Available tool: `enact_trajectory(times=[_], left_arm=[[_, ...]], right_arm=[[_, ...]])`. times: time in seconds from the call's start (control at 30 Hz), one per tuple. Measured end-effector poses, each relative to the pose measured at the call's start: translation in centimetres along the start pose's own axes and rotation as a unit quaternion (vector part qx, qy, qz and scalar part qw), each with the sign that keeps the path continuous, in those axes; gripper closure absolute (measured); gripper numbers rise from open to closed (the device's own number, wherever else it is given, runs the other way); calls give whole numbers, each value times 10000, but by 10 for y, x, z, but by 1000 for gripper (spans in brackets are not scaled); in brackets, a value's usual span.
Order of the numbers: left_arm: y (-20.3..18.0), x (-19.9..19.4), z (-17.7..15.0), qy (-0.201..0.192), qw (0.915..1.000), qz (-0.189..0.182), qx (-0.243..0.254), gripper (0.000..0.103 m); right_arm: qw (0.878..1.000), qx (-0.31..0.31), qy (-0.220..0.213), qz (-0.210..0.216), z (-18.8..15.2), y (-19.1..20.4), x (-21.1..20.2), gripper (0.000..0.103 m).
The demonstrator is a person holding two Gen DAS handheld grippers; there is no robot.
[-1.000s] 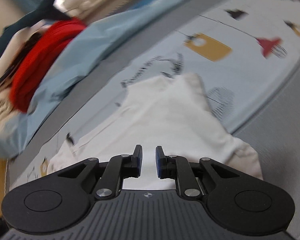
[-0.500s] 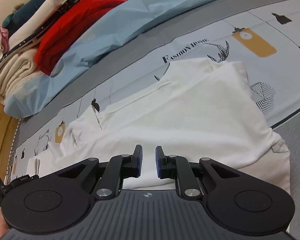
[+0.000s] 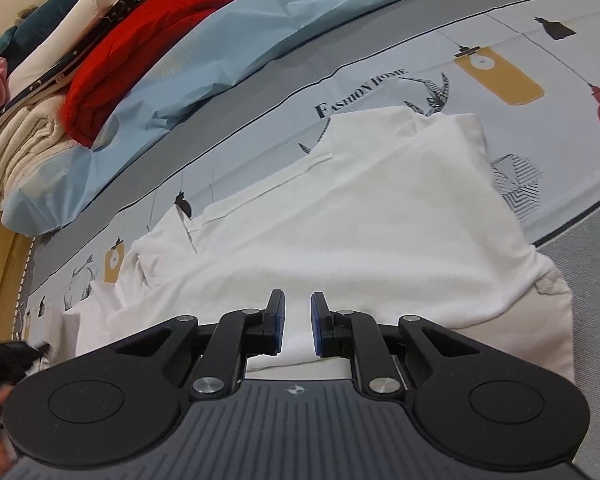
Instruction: Fold small clothes
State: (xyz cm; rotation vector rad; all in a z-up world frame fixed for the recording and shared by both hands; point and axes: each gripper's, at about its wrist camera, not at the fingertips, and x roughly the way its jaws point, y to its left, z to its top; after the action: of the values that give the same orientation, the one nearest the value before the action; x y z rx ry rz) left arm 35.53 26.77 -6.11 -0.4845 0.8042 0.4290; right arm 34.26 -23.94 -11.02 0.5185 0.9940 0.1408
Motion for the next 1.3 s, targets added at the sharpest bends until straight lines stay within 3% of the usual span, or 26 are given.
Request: enact_trajectory(times=[0.1,0.2,0.37,0.43,0.47,0.57,0.7,0.8,0.97,1.17,1.2,1.23,1.3], left_arm=[[-56,-39,-19,98,9954,-945,95,100],[-121,-65,-53,421,9816,-1856,180,100],[-229,-87,-126,1204,9349,-3304,482,96],[-252,-84,-144,1655,9119,-3711,581,86],[-256,-86,-148,1643,9117,-3715,607,82],[-245,-85,-137,1267,9301,-3383,663,82],[-207,-68,-106,950,9645,-2416,480,82],[-181,-55,-85,750,9805,-1801,227,82],[-154,-45,-54,661,9875,-1425,-166,82],[-128,-45,-29,457,9910,-1192,-408,82],[-121,-45,-26,438,9913,-1155,-449,82],[-118,-44,-24,431,9917,-1108,-485,82],[-111,-44,-21,440,9922,-1042,-526,82]], right_arm=[[9999,85,9,-110,-1,-5,-4,87],[9995,256,15,-172,-2,-15,-9,87],[9969,676,-309,-275,-1,-38,-23,87],[9940,926,-414,-405,-2,-50,-26,87],[9926,1032,-448,-455,-2,-55,-27,87],[9895,1264,-481,-511,-2,-67,-27,87],[9885,1380,-430,-449,0,-72,-19,87],[9878,1475,-294,-414,-1,-75,-6,87],[9886,1390,-1,-584,-8,-70,22,85],[9915,1021,-5,-802,-6,-59,27,85],[9923,939,-45,-805,-5,-57,26,97],[9934,832,-124,-781,-4,-56,23,102],[9944,721,-324,-705,1,-52,15,102]])
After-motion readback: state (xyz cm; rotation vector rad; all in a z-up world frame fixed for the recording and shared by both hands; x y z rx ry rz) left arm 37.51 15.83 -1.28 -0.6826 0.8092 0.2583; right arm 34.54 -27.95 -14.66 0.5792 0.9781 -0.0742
